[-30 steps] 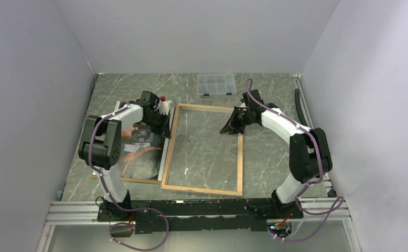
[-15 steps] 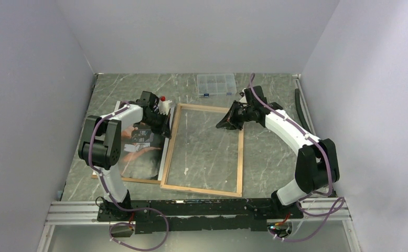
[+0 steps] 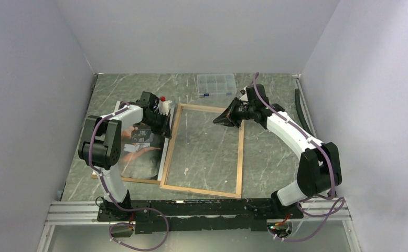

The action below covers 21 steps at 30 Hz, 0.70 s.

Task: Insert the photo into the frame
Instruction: Place the photo frame item in the photo frame.

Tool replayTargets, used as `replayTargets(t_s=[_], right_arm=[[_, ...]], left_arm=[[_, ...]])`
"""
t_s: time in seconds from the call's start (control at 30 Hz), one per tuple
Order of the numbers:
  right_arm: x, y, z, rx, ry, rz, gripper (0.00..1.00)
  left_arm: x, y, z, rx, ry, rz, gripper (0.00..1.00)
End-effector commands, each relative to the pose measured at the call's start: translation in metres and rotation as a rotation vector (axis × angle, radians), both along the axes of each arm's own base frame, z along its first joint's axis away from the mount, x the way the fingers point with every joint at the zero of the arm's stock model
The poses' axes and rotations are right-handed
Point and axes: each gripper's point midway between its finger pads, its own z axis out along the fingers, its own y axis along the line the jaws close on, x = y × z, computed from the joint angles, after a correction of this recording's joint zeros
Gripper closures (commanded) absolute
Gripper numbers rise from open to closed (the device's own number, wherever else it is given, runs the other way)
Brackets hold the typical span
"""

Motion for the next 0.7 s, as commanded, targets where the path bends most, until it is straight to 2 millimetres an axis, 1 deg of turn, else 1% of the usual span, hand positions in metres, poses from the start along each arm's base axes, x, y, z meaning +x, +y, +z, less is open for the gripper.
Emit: replayTargets(t_s=[0.0, 0.13, 0.4, 0.67], right_arm=[[-0.003, 0.009, 0.035, 0.11, -0.053, -0.026, 1.0], [-0.004, 0.011, 0.038, 0.101, -0.062, -0.031, 1.0], [-0.011, 0.016, 0.033, 0.067, -0.047, -0.007, 1.0], [-0.019, 0.013, 0.038, 0.06, -0.048, -0.004, 1.0]], left_arm=[[-0.018, 0.0, -0.014, 0.017, 0.054, -0.026, 0.97], [-0.019, 0.0, -0.013, 0.012, 0.057, -0.028, 0.97], [-0.019, 0.0, -0.012, 0.013, 0.053, -0.028, 0.97], [-0.019, 0.0, -0.012, 0.014, 0.055, -0.027, 0.97]])
